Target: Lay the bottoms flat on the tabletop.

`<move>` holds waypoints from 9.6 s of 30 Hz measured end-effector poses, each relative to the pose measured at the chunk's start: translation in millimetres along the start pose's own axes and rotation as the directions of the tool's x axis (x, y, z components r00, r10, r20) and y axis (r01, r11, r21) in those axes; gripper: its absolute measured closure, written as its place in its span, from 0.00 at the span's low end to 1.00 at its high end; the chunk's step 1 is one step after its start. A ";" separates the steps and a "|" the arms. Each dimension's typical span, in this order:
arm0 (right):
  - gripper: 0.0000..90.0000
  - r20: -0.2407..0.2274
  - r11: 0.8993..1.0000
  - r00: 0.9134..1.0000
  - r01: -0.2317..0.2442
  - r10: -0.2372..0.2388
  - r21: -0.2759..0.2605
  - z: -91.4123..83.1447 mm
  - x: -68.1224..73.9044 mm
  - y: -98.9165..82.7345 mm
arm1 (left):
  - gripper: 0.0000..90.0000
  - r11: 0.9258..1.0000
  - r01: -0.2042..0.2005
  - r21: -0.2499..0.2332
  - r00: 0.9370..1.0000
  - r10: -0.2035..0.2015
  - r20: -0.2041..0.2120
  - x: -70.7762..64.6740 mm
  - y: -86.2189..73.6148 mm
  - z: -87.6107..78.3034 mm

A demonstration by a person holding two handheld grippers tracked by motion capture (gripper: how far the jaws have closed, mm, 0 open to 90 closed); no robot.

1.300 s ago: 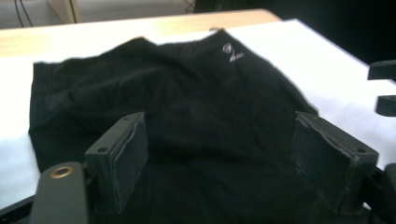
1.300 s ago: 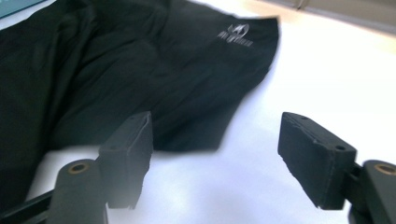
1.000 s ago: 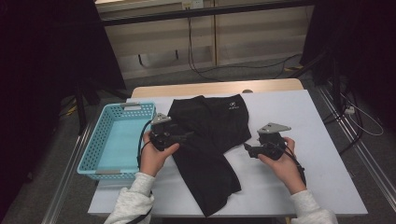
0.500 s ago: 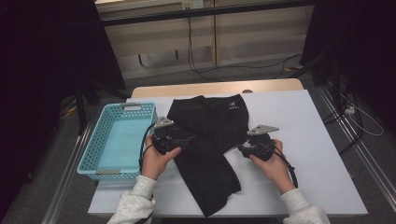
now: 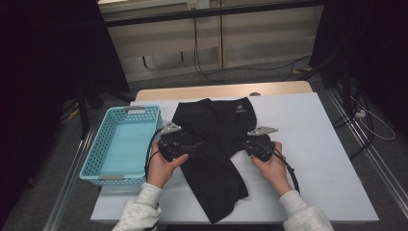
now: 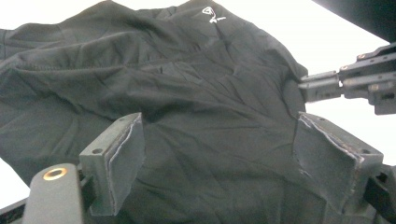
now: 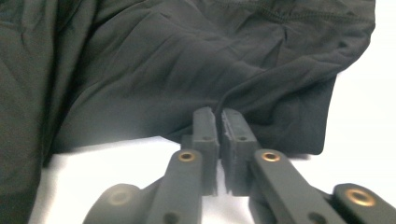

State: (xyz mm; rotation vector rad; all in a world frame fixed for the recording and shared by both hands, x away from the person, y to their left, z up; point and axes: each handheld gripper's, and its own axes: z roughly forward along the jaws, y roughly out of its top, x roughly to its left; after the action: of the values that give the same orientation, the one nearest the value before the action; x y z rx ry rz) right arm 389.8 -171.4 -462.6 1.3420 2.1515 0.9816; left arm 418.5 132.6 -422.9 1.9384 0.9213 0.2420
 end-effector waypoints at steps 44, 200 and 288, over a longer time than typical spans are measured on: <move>0.95 0.027 0.999 0.999 -0.022 0.021 0.041 32.4 -39.0 56.3 | 0.21 1.000 -0.017 0.021 0.999 0.017 0.027 -5.7 -4.8 11.0; 0.96 -0.116 1.000 0.993 0.011 -0.010 0.007 4.2 2.6 6.8 | 0.22 0.995 -0.044 0.091 0.999 0.042 0.025 -20.0 -30.2 5.7; 0.91 -0.036 0.998 0.998 0.061 -0.061 0.009 -17.2 7.4 -15.4 | 0.22 0.995 -0.060 0.078 0.997 0.056 0.057 -31.4 -24.5 9.7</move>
State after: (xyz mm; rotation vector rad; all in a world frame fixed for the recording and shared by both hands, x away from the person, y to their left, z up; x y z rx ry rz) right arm 365.8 -175.1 -462.6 1.2646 2.2127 0.9794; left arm 389.2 111.2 -441.9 2.0375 0.8505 0.1870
